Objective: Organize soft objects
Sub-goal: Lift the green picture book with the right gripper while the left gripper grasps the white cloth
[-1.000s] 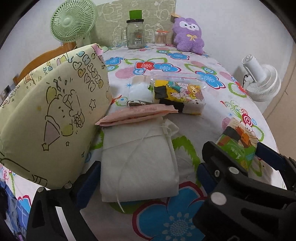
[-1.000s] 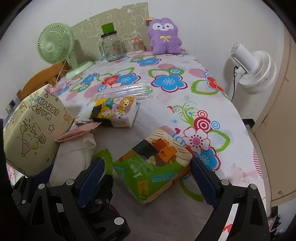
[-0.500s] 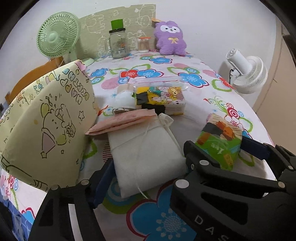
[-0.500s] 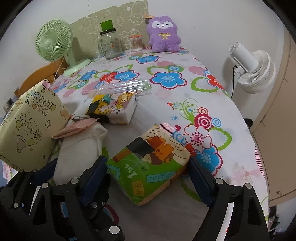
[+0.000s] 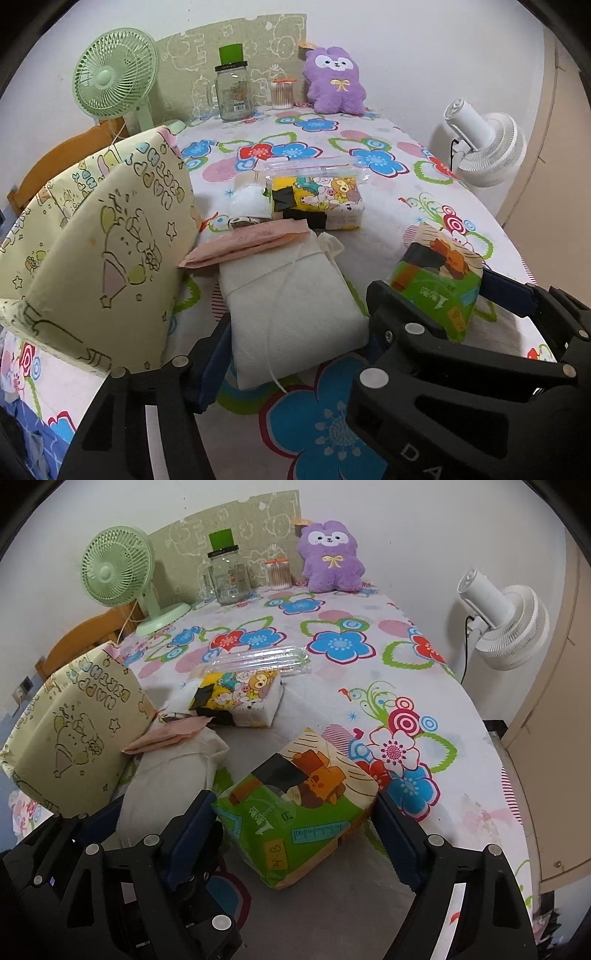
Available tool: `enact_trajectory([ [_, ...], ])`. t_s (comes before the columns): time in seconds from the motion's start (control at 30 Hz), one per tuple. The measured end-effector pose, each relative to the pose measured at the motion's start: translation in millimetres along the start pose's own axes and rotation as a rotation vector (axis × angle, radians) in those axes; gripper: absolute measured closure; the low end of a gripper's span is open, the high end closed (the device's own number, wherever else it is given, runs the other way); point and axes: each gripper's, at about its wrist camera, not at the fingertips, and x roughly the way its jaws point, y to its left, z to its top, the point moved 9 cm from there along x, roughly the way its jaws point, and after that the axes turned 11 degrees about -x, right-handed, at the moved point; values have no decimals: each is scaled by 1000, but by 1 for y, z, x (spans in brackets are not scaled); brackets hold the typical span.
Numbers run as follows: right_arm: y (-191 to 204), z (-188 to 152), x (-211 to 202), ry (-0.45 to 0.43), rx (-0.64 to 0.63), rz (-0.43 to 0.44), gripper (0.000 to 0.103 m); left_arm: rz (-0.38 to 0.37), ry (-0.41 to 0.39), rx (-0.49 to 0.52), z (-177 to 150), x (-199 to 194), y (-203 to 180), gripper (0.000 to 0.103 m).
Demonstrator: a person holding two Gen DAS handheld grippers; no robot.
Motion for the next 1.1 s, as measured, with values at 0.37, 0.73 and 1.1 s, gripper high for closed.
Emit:
enact_trajectory([
  [0.37, 5, 3, -26, -45, 0, -20, 17, -25, -46, 12, 2, -25, -1, 35],
  [0.73, 9, 10, -57, -100, 5, -47, 17, -50, -101, 25, 11, -54, -2, 35],
  [1.1, 13, 26, -89, -153, 8, -74, 16, -78, -154, 32, 26, -84, 2, 35],
])
